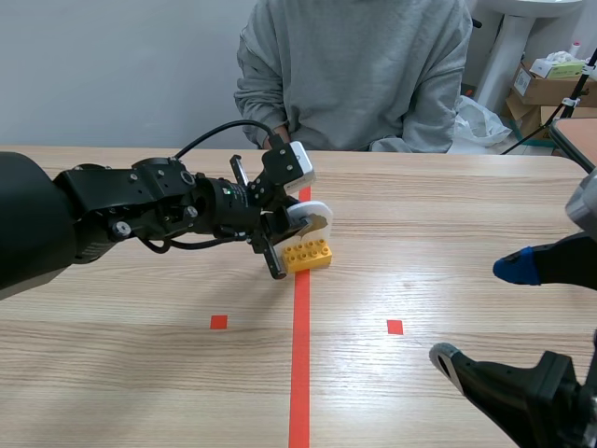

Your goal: Do the leaf sorting experiment

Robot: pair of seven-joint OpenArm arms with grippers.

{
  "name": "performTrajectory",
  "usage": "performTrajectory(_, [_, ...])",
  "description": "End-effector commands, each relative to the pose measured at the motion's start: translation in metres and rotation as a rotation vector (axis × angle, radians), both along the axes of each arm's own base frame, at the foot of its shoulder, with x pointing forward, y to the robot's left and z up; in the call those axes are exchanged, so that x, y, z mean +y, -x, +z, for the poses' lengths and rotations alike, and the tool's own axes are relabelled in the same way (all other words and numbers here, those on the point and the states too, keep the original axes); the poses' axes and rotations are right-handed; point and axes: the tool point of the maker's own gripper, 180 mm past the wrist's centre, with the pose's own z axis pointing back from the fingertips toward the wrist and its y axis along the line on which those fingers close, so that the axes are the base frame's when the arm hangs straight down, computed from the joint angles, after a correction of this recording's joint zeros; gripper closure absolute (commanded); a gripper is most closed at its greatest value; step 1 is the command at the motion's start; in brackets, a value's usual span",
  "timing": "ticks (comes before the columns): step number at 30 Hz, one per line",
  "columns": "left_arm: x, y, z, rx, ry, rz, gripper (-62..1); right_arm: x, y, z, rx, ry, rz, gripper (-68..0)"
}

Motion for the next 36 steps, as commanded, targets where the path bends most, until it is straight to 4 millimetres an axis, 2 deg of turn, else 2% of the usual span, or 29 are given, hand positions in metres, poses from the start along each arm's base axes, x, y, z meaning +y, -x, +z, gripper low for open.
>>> performTrajectory(1, [-0.009, -0.007, 0.017, -0.033, 0.041, -0.007, -7.8, -0.001, -0.004, 0.006, -0.024, -0.002, 0.01, -66.7])
performTrajectory(5, [-0.01, -0.007, 0.018, -0.035, 0.046, -0.009, -4.0, -0.001, -0.004, 0.006, -0.025, -0.002, 0.01, -66.7])
performTrajectory(13, [-0.012, -0.006, 0.021, -0.031, 0.058, -0.014, -4.0, -0.001, -0.005, 0.006, -0.026, -0.002, 0.01, -66.7])
performTrajectory(17, [-0.016, -0.004, 0.033, 0.028, 0.126, -0.015, -4.0, -0.001, -0.004, 0.006, -0.025, -0.001, 0.01, -66.7])
performTrajectory(20, [-0.008, -0.01, 0.049, 0.072, 0.169, 0.013, -4.0, -0.001, -0.004, 0.006, -0.025, -0.001, 0.01, -66.7])
performTrajectory(23, [0.01, -0.022, 0.067, 0.106, 0.226, 0.076, -4.0, -0.001, -0.005, 0.006, -0.025, -0.001, 0.01, -66.7])
performTrajectory(27, [0.046, -0.041, 0.09, 0.125, 0.327, 0.208, -4.0, -0.001, -0.005, 0.006, -0.025, -0.001, 0.01, -66.7])
performTrajectory(31, [0.091, -0.055, 0.1, 0.129, 0.401, 0.336, -4.0, -0.001, -0.005, 0.006, -0.025, -0.001, 0.01, -66.7])
performTrajectory(36, [0.158, -0.065, 0.108, 0.132, 0.491, 0.511, -4.0, -0.001, -0.005, 0.006, -0.025, -0.001, 0.01, -66.7])
